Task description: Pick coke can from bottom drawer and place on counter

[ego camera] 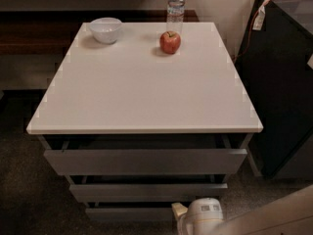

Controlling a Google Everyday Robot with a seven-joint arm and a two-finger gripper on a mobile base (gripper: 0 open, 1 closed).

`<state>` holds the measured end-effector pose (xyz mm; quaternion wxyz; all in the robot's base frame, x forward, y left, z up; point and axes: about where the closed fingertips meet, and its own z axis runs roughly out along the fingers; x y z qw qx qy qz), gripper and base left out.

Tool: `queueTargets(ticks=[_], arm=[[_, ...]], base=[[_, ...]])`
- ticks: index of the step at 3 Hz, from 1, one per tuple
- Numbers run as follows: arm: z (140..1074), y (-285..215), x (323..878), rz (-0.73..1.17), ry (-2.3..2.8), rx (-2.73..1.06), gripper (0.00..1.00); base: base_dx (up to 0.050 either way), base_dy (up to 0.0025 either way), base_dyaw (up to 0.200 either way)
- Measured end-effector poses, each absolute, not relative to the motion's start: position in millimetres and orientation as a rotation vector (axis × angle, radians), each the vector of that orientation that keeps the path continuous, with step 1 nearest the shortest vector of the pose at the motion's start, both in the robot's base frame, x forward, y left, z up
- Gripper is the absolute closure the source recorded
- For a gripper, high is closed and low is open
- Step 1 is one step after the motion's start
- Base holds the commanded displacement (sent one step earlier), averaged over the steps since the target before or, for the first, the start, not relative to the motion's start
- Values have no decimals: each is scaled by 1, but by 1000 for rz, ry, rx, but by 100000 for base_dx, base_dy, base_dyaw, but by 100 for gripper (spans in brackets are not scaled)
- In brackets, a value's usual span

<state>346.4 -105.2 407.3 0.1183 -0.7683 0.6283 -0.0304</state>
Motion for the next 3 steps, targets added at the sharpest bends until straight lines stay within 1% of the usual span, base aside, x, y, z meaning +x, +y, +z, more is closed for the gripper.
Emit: queueTargets(ticks=[1,3], arm=[[385,-100,343,-137,1807,-2286,0],[351,-112,353,-216,1842,-2263,0]], base=[[0,0,0],[0,0,0]])
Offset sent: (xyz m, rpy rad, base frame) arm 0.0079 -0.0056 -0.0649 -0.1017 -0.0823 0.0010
